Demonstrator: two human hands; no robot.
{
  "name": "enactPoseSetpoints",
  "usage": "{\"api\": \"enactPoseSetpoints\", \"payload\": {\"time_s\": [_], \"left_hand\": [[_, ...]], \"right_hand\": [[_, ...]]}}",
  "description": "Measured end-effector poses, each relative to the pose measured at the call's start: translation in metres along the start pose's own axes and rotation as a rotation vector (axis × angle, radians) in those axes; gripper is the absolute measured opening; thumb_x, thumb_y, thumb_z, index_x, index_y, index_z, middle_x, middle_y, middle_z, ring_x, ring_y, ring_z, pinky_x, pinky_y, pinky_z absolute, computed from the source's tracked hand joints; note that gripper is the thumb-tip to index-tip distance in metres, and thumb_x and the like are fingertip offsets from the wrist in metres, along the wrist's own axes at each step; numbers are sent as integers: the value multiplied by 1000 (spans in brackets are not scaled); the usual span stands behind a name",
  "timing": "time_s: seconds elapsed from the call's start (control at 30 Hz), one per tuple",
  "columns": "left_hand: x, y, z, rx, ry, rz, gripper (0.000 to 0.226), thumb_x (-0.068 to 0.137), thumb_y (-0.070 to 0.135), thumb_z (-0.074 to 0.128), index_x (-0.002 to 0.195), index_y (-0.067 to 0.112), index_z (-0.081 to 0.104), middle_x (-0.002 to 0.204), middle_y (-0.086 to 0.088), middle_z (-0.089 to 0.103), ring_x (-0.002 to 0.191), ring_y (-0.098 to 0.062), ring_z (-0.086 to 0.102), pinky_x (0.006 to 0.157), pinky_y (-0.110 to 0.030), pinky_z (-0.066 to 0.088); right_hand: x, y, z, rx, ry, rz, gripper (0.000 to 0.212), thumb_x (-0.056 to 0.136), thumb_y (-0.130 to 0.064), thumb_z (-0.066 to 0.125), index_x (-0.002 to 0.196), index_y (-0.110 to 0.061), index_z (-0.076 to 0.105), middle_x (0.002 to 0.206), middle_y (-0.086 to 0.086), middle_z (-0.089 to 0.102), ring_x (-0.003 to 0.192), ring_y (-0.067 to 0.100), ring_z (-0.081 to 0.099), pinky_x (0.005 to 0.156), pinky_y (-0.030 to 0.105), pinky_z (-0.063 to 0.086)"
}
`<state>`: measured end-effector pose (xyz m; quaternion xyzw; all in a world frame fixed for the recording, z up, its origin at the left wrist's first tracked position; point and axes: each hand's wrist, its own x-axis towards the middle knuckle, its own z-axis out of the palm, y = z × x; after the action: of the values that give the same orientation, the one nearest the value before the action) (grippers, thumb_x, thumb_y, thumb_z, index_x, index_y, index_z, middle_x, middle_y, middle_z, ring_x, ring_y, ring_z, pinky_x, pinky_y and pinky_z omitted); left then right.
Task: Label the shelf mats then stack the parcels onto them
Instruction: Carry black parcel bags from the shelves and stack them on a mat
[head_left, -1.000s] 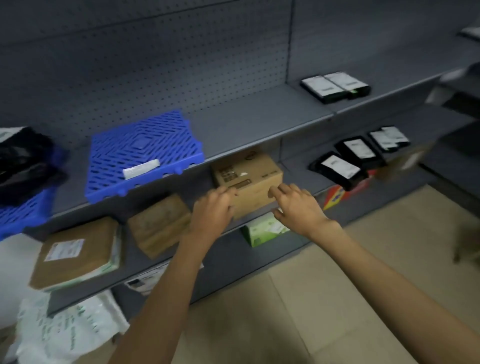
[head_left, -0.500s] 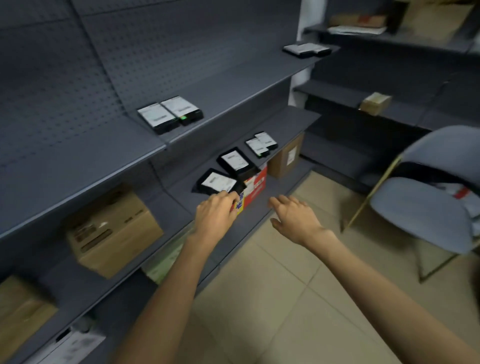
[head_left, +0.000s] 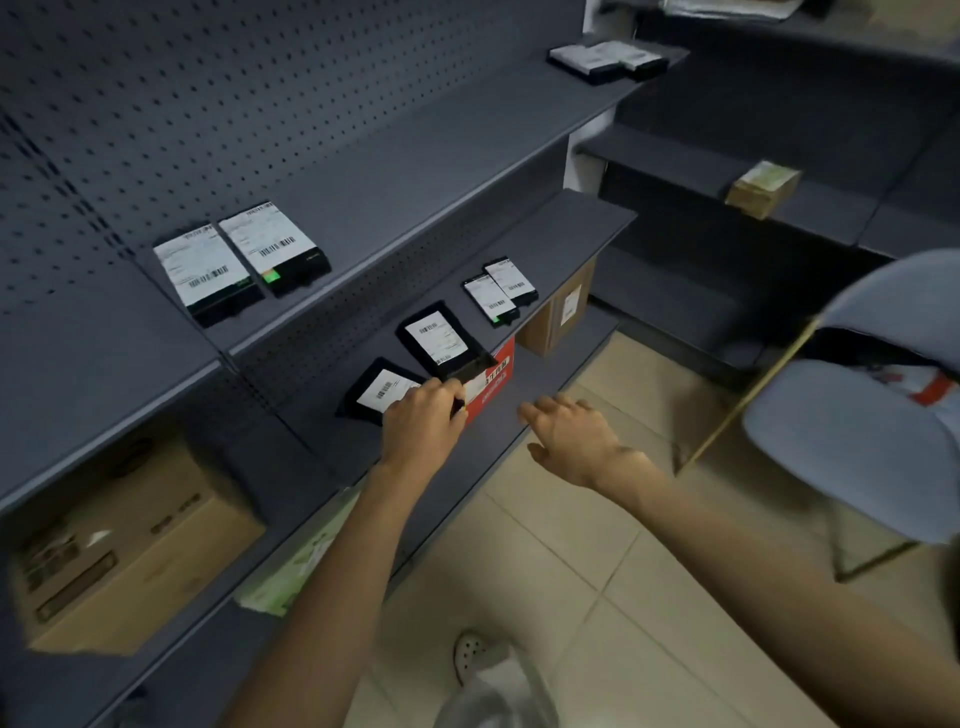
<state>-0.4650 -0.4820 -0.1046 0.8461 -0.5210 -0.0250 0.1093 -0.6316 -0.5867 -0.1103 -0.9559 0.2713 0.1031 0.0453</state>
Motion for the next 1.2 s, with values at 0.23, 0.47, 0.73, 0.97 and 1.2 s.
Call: {"api": "enactPoseSetpoints", "payload": {"time_s": [0.23, 0.47, 0.73, 0.97, 1.2], "left_hand": [[70, -15, 36, -43, 13, -65, 20, 96, 33, 58, 113, 23, 61, 106, 1, 65, 96, -20, 65, 73, -36, 54], [122, -33, 87, 1, 78, -225, 24, 92, 40, 60, 109, 24, 66, 102, 2, 68, 91, -21, 65, 68, -34, 48], [161, -32, 168, -105, 115, -615, 31, 86, 36, 67, 107, 14, 71, 104, -9, 70, 108, -30, 60, 80, -38, 53], [184, -52, 238, -162, 36, -986, 65, 94, 53, 51, 147, 16, 42, 150, -13, 41, 143, -37, 26, 118, -49, 23], [193, -70, 286, -300, -60, -1268, 87, 94, 66, 34, 158, 18, -1, 165, -11, -3, 151, -38, -5, 120, -56, 8]], "right_hand": [[89, 48, 0, -8, -58, -10, 50, 96, -32, 51, 142, -16, 37, 136, 9, 51, 125, 30, 47, 101, 43, 43], [190, 69, 31, -6, -219, -183, 50, 98, -32, 48, 142, -12, 39, 144, 10, 45, 132, 29, 42, 105, 41, 37], [310, 109, 61, 30, -379, -305, 59, 100, -33, 46, 150, -5, 30, 149, 16, 39, 137, 34, 37, 107, 43, 38], [387, 101, 119, 251, -499, -163, 84, 100, -43, 45, 155, 2, -1, 163, 18, 10, 147, 37, 19, 117, 48, 24], [414, 55, 170, 516, -410, 15, 107, 91, -53, 59, 155, -2, -10, 162, 19, -12, 150, 36, -3, 120, 49, 10]]}}
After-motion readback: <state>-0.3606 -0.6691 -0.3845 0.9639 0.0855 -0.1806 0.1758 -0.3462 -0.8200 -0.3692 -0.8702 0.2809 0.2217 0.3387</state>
